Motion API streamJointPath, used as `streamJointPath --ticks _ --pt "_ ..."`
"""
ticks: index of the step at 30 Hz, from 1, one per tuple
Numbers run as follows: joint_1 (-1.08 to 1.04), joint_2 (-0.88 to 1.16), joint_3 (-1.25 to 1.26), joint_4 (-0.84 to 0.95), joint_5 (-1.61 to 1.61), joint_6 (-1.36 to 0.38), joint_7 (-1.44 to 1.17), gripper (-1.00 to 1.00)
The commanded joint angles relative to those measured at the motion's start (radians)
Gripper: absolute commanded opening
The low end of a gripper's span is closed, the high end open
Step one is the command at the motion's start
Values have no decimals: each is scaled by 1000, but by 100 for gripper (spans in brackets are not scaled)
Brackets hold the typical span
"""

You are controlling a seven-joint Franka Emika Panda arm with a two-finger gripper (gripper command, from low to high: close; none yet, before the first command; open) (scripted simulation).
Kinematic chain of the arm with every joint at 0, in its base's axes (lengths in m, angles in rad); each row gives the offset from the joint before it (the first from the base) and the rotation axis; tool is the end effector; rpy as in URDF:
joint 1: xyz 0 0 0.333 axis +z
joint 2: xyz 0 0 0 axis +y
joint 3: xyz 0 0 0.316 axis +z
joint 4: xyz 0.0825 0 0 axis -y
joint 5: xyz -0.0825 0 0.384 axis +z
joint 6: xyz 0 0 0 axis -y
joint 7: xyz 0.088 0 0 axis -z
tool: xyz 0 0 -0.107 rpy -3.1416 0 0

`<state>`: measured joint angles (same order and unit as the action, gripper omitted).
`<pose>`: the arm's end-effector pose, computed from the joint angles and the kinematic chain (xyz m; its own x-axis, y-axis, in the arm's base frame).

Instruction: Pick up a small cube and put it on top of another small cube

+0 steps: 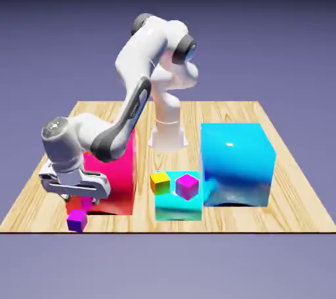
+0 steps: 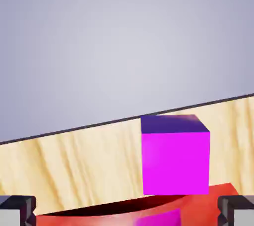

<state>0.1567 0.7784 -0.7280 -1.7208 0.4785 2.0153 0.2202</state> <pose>0.5682 -0.2877 0.2029 0.5325 -0.8226 -0.1994 -0.8068 -0.5645 0.1744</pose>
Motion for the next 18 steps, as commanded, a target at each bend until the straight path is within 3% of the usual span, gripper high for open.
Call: streamJointPath --ticks 1,4,7,8,12,18 --pt "4 36 -20 29 13 -27 -14 0" --pt "12 143 -66 103 54 -88 -55 0" --pt "-7 215 -15 63 106 19 -79 0" --pt "-7 215 -15 63 106 19 -79 -100" --pt "14 125 -66 102 41 -101 -49 -100" --pt "14 -92 101 -44 -131 -96 21 -100"
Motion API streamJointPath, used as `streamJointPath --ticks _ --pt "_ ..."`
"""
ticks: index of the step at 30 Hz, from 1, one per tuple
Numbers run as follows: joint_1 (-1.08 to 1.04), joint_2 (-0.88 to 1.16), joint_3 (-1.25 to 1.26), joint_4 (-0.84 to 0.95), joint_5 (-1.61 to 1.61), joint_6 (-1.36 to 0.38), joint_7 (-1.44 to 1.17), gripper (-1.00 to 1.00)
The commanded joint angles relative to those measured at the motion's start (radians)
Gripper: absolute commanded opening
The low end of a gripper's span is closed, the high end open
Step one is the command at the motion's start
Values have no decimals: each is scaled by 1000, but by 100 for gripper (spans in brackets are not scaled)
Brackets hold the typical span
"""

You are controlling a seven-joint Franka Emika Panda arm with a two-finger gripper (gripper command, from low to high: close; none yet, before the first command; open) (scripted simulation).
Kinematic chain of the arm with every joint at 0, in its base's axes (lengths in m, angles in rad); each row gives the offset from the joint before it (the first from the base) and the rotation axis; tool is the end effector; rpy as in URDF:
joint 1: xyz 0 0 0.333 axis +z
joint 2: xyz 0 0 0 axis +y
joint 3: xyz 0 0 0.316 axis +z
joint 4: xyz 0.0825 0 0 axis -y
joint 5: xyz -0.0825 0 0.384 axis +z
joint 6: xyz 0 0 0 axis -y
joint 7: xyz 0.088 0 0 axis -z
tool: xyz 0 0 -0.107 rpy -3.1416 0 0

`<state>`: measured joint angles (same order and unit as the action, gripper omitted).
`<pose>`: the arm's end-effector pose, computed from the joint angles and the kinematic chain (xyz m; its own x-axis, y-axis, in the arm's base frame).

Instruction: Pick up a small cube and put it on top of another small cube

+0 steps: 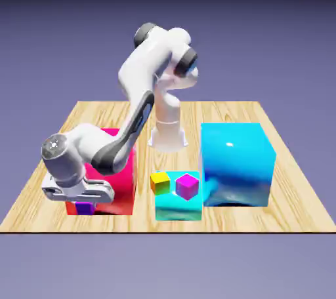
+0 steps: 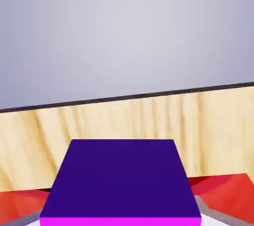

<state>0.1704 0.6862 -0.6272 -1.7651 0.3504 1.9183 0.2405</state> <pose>0.5694 -0.2271 0.2084 0.5995 -0.7338 -0.3196 -0.7124 -0.6712 0.2047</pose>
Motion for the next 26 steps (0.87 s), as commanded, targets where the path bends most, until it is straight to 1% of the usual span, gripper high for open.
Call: streamJointPath --ticks 1,17,18,22,23,24,25,26 --pt "0 -36 28 -25 -31 1 13 -100" --pt "-2 -609 467 -411 -483 14 197 -100" --pt "-2 -610 467 -411 -483 14 197 -100" --pt "-12 -540 460 -515 -487 188 202 -100" --pt "-13 -539 460 -518 -488 192 202 -100" --pt "-13 -539 460 -518 -488 192 202 100" --pt "-13 -539 460 -518 -488 192 202 100" --pt "-10 -556 462 -492 -487 149 201 100"
